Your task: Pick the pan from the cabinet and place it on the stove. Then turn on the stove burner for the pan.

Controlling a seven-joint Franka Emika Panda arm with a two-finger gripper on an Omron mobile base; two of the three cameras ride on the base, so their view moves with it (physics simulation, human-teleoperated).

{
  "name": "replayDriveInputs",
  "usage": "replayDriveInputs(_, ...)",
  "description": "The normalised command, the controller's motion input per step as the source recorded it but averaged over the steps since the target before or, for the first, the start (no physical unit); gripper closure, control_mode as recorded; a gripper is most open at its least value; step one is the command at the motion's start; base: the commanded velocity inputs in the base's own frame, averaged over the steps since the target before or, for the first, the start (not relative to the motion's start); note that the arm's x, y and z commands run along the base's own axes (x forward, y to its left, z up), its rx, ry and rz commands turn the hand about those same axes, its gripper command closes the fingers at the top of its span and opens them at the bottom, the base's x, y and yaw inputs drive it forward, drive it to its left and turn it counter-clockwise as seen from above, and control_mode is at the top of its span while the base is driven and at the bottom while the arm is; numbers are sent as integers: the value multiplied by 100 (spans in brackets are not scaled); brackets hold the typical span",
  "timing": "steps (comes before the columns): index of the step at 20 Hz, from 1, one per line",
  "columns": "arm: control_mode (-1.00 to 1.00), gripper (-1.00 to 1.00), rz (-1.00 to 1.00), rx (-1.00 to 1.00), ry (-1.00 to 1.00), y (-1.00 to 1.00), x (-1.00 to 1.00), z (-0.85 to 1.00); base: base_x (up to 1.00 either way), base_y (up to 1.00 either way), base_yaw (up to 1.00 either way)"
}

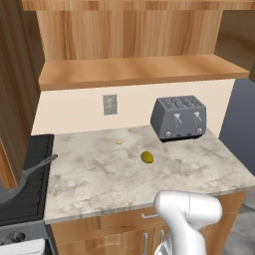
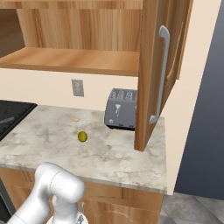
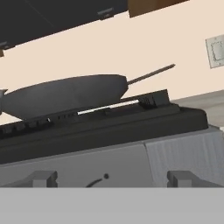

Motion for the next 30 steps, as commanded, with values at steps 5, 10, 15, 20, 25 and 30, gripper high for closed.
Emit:
replayDriveInputs(5,-100,-100,0,-1,0,10,10,-19,0,0,0)
replayDriveInputs(10,-100,-100,0,-1,0,10,8,-19,0,0,0)
replayDriveInputs(15,-100,-100,0,-1,0,7,8,-20,0,0,0)
replayDriveInputs(20,-100,-100,0,0,0,0,4,-17,0,0,0)
replayDriveInputs(25,-100,-100,0,0,0,0,1,-16,0,0,0)
replayDriveInputs(30,-100,-100,0,0,0,0,1,-11,0,0,0)
